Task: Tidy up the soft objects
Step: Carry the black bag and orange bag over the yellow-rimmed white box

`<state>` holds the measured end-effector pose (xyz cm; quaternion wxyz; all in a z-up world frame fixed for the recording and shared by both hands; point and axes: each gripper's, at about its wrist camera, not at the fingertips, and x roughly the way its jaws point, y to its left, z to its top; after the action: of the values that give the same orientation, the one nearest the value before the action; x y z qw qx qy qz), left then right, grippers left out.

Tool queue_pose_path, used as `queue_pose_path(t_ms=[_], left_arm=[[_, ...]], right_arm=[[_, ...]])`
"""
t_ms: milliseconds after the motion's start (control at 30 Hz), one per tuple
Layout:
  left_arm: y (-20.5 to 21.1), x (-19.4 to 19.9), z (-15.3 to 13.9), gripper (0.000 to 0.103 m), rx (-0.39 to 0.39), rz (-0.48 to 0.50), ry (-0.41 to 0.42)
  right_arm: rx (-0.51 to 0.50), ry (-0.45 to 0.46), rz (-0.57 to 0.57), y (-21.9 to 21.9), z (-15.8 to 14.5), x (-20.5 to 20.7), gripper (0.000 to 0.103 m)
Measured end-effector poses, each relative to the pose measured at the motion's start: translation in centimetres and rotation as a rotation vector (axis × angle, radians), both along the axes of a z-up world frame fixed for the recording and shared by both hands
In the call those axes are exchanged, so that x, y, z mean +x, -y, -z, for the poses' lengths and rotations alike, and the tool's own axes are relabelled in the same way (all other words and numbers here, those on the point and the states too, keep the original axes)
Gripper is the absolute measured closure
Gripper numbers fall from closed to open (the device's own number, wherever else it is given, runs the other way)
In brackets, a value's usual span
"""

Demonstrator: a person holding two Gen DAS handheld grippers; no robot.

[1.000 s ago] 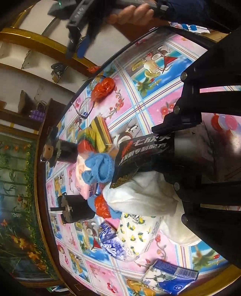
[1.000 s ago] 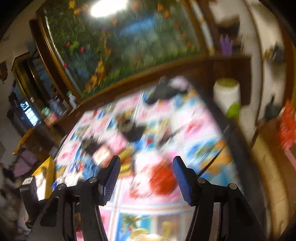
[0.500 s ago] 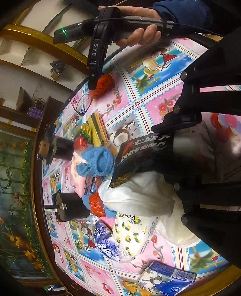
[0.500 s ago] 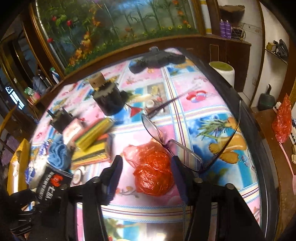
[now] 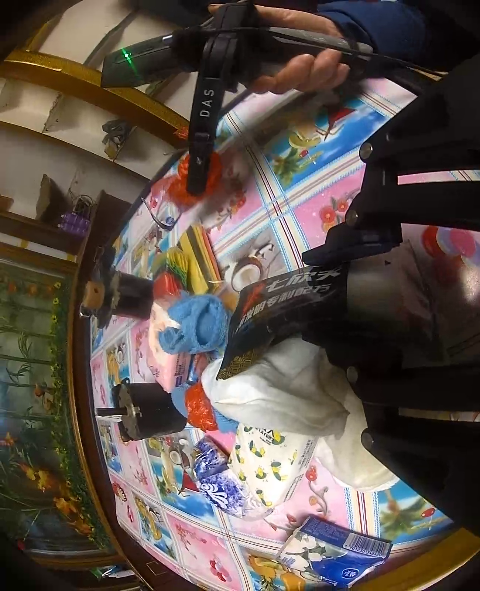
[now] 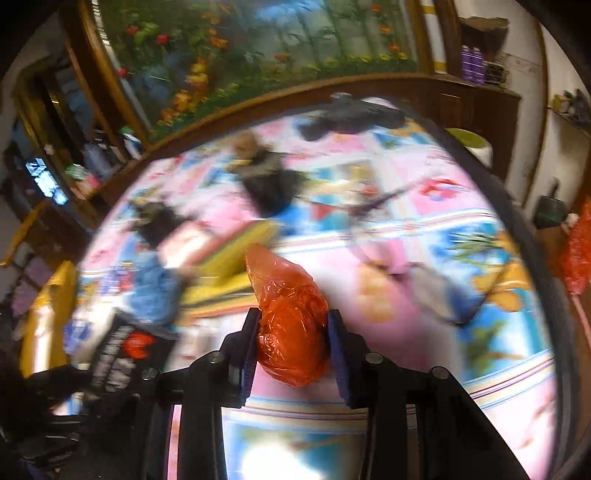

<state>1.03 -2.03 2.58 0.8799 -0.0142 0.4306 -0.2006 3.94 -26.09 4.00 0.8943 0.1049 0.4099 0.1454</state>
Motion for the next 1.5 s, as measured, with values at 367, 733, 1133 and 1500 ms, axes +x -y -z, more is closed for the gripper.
queue_pose_path(t_ms=[367, 733, 1133, 1500], left_arm=[[-0.7, -1.4, -2.0, 0.070, -0.011, -0.029, 0.124], [-2.2, -1.2, -2.2, 0.070, -0.041, -0.097, 0.123], [-4.3, -1.8, -3.4, 0.070, -0.055, -0.230, 0.210], [-4.8, -1.6, -3.3, 0.070, -0.047, -0.261, 0.201]], right_arm=[[-0.051, 0.120, -0.083, -7.7, -1.2, -1.8, 0.065], [0.008, 0.119, -0.080, -6.5, -1.1, -1.5, 0.065], [0.026, 0.169, -0.102, -9.2, -2.1, -2.7, 0.065], [0.034, 0.171, -0.104, -9.2, -1.9, -2.7, 0.065]])
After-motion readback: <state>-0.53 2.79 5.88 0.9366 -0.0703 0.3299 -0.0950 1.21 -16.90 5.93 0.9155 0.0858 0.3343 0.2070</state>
